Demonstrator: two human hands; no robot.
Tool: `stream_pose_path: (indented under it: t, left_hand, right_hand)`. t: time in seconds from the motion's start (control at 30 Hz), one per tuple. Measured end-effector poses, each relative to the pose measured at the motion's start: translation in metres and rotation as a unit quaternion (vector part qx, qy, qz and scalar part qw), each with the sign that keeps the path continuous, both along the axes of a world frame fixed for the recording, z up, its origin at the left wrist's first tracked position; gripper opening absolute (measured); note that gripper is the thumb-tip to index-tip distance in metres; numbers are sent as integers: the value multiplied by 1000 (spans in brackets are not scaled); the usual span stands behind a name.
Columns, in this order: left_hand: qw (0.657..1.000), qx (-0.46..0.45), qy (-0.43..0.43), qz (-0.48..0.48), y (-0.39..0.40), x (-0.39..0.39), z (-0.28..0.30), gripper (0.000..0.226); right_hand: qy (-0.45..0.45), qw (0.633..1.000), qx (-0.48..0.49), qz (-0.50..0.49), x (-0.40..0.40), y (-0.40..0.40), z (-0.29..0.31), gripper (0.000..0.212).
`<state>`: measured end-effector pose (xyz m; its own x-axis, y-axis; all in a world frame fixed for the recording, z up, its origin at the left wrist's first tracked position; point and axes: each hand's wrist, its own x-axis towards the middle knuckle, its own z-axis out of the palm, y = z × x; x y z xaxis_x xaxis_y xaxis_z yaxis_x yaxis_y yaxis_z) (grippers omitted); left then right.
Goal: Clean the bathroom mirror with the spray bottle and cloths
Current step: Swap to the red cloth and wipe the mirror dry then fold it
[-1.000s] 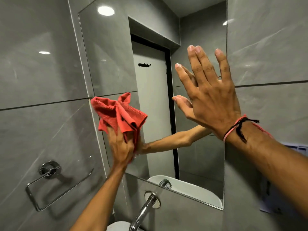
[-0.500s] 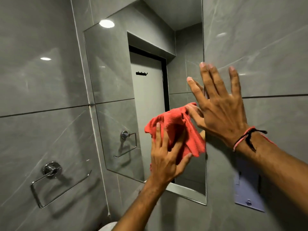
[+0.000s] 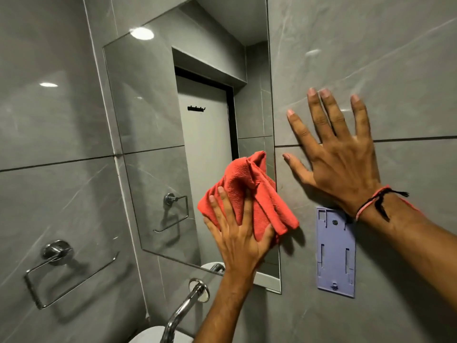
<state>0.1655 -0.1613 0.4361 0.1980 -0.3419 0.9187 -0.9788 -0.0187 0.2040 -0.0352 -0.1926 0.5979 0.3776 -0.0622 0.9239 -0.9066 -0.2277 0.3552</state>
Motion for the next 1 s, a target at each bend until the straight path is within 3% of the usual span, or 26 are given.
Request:
stream_pose_path:
  t: [0.4, 0.6, 0.83, 1.0]
  left_hand:
    - [988, 49, 123, 78, -9, 142, 0, 84]
    - [977, 18, 181, 107, -11, 226, -12, 73]
    - [944, -45, 324, -34, -20, 282, -20, 77]
    - [967, -47, 251, -21, -28, 263, -10, 84]
  right_hand:
    - [-61, 997, 7, 44, 51, 5, -8, 78]
    - [-92, 994, 10, 54, 66, 4, -3, 81]
    - [-98, 994, 7, 54, 70, 6, -2, 78]
    - [-103, 994, 6, 45, 72, 7, -3, 78]
